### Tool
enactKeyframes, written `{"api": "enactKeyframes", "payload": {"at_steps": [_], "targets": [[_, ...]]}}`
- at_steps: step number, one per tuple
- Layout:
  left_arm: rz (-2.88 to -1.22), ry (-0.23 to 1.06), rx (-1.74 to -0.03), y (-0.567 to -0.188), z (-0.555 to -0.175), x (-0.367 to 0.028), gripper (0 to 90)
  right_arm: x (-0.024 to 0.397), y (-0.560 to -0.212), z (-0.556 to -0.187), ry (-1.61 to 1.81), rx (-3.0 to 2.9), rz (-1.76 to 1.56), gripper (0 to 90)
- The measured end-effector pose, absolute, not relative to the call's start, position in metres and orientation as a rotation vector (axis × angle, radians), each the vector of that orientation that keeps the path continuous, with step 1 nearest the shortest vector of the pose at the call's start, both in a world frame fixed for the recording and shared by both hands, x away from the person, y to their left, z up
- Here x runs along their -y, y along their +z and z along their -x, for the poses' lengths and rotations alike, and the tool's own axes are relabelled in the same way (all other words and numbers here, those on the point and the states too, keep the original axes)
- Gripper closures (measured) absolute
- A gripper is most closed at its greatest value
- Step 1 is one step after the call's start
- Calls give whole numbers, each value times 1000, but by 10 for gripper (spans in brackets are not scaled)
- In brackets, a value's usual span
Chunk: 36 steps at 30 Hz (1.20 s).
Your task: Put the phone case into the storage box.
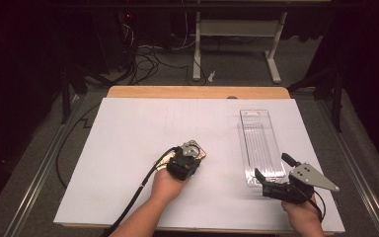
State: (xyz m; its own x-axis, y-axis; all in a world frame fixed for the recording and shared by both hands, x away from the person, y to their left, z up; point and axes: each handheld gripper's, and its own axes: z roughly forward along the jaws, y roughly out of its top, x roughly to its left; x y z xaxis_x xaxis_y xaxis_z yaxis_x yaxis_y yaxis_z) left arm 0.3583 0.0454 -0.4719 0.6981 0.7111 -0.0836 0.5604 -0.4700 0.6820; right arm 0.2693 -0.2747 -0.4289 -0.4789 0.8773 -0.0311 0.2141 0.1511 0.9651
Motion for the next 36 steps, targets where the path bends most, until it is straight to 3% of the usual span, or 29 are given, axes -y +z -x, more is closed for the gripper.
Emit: {"api": "enactKeyframes", "payload": {"at_steps": [8, 17, 36], "targets": [[-2174, 281, -966, -469, -358, -49, 897, 275, -429, -269, 1357, -1803, -1042, 1], [-2072, 267, -887, -446, -342, -80, 897, 276, -429, -268, 1354, -1803, -1045, 1], [-1897, 390, -1001, -440, -312, -224, 897, 275, -431, -267, 1348, -1807, -1049, 1]]}}
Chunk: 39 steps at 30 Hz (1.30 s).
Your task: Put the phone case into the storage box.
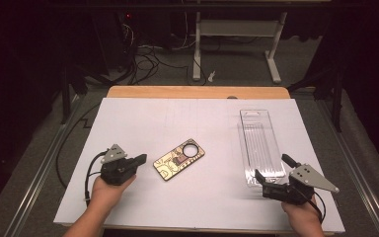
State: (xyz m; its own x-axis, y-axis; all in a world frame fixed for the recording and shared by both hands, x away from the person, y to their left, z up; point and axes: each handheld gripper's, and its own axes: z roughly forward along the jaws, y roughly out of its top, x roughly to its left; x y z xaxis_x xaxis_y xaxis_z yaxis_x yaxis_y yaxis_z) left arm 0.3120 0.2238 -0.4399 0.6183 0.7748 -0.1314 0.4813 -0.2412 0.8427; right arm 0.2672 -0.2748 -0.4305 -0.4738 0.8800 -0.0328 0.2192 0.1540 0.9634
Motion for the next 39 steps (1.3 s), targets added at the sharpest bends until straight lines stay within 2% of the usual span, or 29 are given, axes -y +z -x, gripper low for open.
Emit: {"api": "enactKeyframes", "payload": {"at_steps": [5, 10, 16, 19, 22, 24, 28, 29, 30, 33, 34, 39], "targets": [[-1853, 451, -1003, -440, -305, -245, 895, 275, -430, -266, 1351, -1802, -1044, 1], [-1823, 510, -972, -440, -292, -259, 858, 275, -428, -264, 1354, -1796, -1040, 1], [-1802, 509, -965, -437, -291, -262, 809, 276, -427, -264, 1355, -1792, -1037, 1], [-1798, 497, -969, -437, -292, -263, 726, 275, -428, -264, 1356, -1794, -1039, 1], [-1794, 492, -966, -438, -292, -263, 686, 274, -428, -264, 1356, -1796, -1036, 1], [-1811, 500, -973, -438, -293, -263, 589, 273, -428, -264, 1359, -1797, -1037, 1], [-1824, 512, -978, -440, -294, -262, 459, 272, -428, -264, 1357, -1803, -1034, 1], [-1822, 512, -981, -440, -294, -262, 459, 272, -428, -264, 1357, -1803, -1034, 1], [-1822, 511, -981, -441, -294, -262, 401, 272, -428, -264, 1359, -1802, -1034, 1], [-1846, 512, -985, -441, -294, -262, 369, 272, -428, -264, 1361, -1802, -1035, 1], [-1830, 498, -987, -441, -295, -262, 316, 272, -429, -264, 1362, -1802, -1037, 1], [-1824, 490, -990, -442, -295, -261, 234, 272, -430, -265, 1363, -1804, -1043, 1]]}}
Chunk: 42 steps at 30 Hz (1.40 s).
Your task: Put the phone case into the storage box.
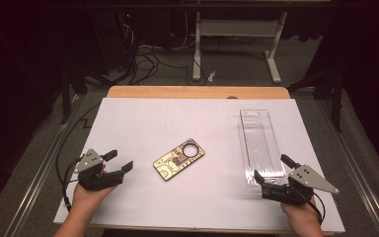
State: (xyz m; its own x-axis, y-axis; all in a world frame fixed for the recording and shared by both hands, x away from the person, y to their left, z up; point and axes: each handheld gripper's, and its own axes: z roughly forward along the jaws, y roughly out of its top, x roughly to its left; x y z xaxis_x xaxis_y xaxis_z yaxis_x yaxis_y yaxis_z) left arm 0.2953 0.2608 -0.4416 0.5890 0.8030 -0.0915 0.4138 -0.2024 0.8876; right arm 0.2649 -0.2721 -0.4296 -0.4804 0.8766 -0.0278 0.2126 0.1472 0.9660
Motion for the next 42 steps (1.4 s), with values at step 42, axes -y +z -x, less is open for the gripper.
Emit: {"api": "enactKeyframes", "payload": {"at_steps": [42], "targets": [[-1873, 428, -924, -436, -296, -247, 2, 272, -425, -264, 1381, -1789, -1031, 1]]}}
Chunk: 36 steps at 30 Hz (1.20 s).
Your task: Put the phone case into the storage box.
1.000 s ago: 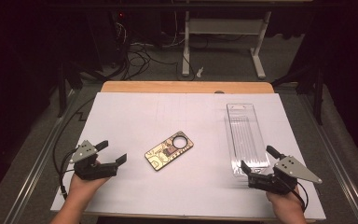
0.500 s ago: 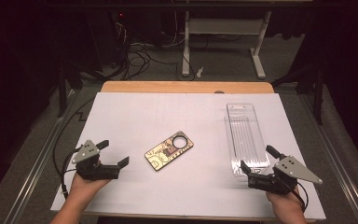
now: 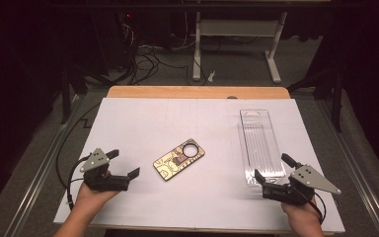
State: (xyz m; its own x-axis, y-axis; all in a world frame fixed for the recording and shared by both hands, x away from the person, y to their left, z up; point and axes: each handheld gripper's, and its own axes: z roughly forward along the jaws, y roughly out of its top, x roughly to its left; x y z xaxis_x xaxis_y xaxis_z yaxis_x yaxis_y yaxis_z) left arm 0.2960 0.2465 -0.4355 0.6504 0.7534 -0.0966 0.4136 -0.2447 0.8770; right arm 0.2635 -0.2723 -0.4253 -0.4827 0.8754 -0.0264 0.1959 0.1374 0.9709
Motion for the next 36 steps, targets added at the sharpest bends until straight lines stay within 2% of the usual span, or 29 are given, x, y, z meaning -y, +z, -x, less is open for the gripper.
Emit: {"api": "enactKeyframes", "payload": {"at_steps": [17, 36], "targets": [[-2042, 376, -964, -444, -305, -235, 2, 272, -426, -266, 1383, -1792, -1028, 1], [-2143, 315, -1014, -448, -307, -224, 2, 285, -422, -261, 1403, -1762, -1035, 1]]}}
